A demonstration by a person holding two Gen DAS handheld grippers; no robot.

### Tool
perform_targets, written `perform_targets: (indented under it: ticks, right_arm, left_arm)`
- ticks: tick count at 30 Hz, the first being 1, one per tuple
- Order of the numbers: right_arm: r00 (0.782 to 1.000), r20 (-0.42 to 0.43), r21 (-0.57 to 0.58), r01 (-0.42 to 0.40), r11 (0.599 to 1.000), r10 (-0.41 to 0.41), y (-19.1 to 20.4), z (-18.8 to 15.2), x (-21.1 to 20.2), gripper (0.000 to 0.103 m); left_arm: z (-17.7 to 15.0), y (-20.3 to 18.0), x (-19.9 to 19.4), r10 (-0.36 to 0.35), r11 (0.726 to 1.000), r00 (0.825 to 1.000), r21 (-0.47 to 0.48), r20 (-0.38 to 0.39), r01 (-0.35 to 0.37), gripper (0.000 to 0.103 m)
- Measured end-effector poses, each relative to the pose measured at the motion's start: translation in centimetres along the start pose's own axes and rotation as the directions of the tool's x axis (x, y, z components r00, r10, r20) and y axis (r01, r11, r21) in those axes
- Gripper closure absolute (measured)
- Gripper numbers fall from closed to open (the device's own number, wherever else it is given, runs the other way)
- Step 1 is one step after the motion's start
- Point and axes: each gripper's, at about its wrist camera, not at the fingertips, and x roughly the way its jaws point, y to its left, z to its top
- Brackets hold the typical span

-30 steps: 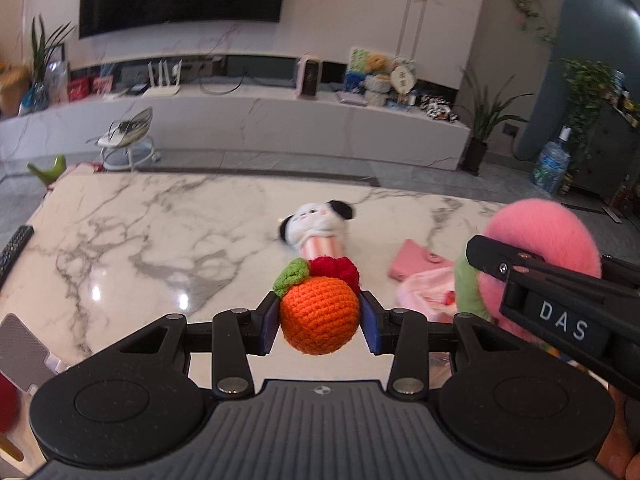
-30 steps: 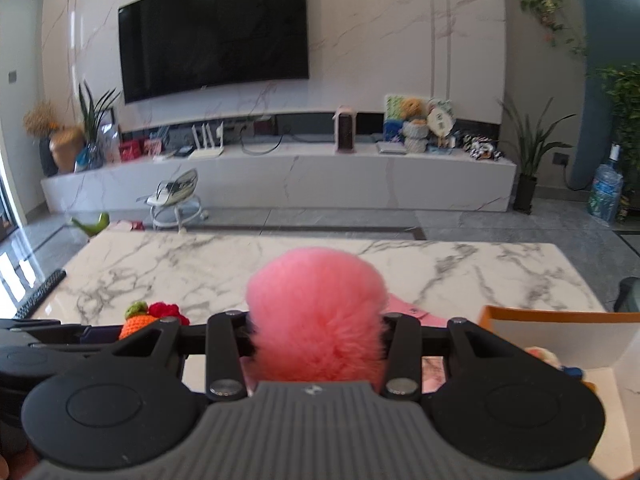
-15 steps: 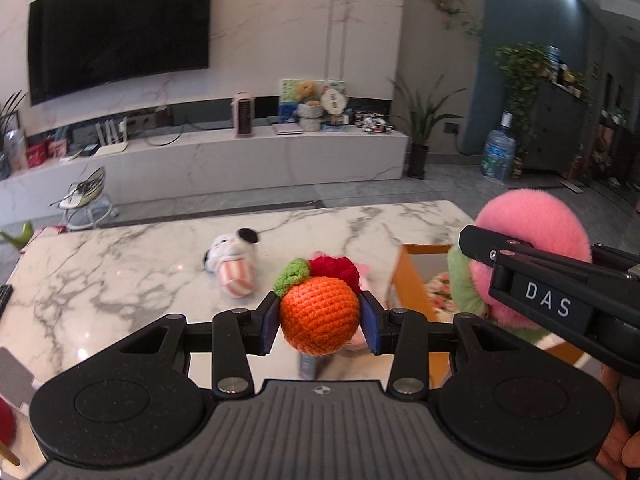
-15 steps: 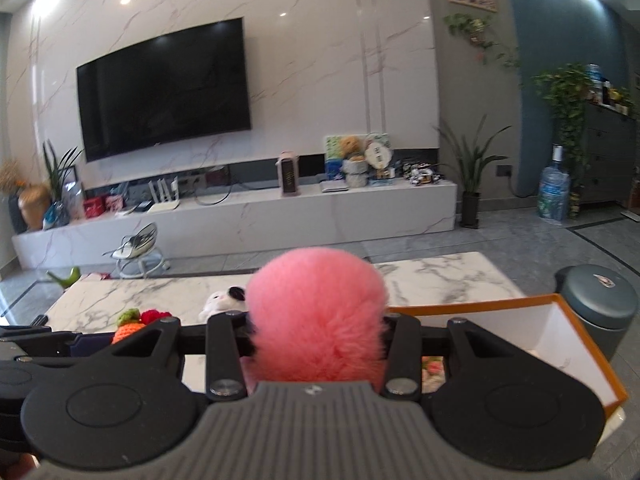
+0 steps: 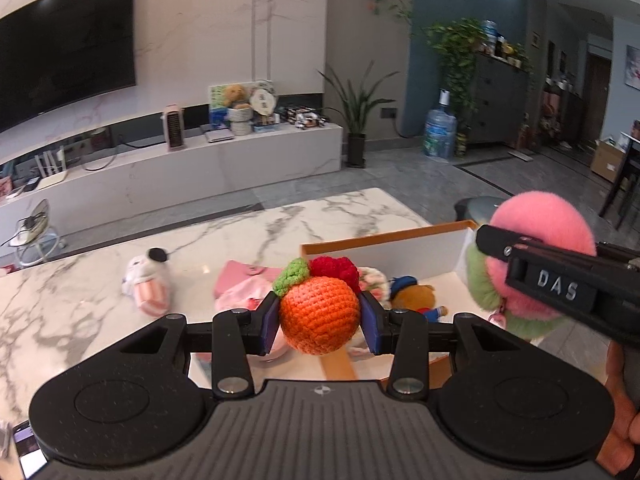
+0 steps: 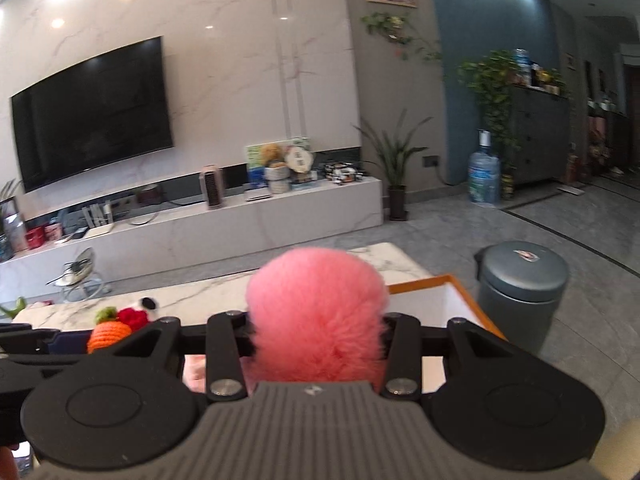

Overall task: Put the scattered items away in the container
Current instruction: 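Carry the orange fruit in left tool while right tool carries the pompom over the box, then open left tool to drop the orange fruit while right tool releases the pompom into the box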

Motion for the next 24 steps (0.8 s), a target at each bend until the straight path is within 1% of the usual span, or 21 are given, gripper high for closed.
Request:
perform_targets:
  ticks: [6,10,13,16,20,24]
  right_arm:
    - [0.998,-0.033,0.056,0.058,0.997,-0.056,-3.8,0.6,2.3,0.059]
    - [0.996,-0.067,0.071,0.063,0.996,-0.058,-5.3,0.6,4.5,0.059]
    - [0.993,-0.111,0.096,0.058,0.994,-0.047,-6.6,0.4,6.6,0.059]
    - [0.986,-0.161,0.115,0.071,0.991,-0.052,-7.5,0.0,9.1,0.059]
    - [0.974,-0.220,0.124,0.091,0.988,-0.062,-8.6,-1.0,11.8,0.059]
    - [0.959,-0.276,0.136,0.106,0.985,-0.065,-9.5,-2.5,14.3,0.059]
  left_arm:
    - [0.7,-1.4,3.2,-0.036,0.999,0.999,0.024,-0.039,0.037,0.055]
    - [1.0,-2.6,5.6,-0.071,0.996,0.995,0.051,-0.071,0.074,0.055]
    - [1.1,-3.6,7.7,-0.089,0.991,0.992,0.088,-0.094,0.098,0.055]
    - [1.1,-4.6,9.8,-0.102,0.986,0.987,0.115,-0.128,0.117,0.055]
    - [0.8,-5.5,12.7,-0.126,0.979,0.976,0.135,-0.179,0.151,0.055]
    - [0.0,-6.6,15.0,-0.132,0.970,0.965,0.169,-0.226,0.173,0.055]
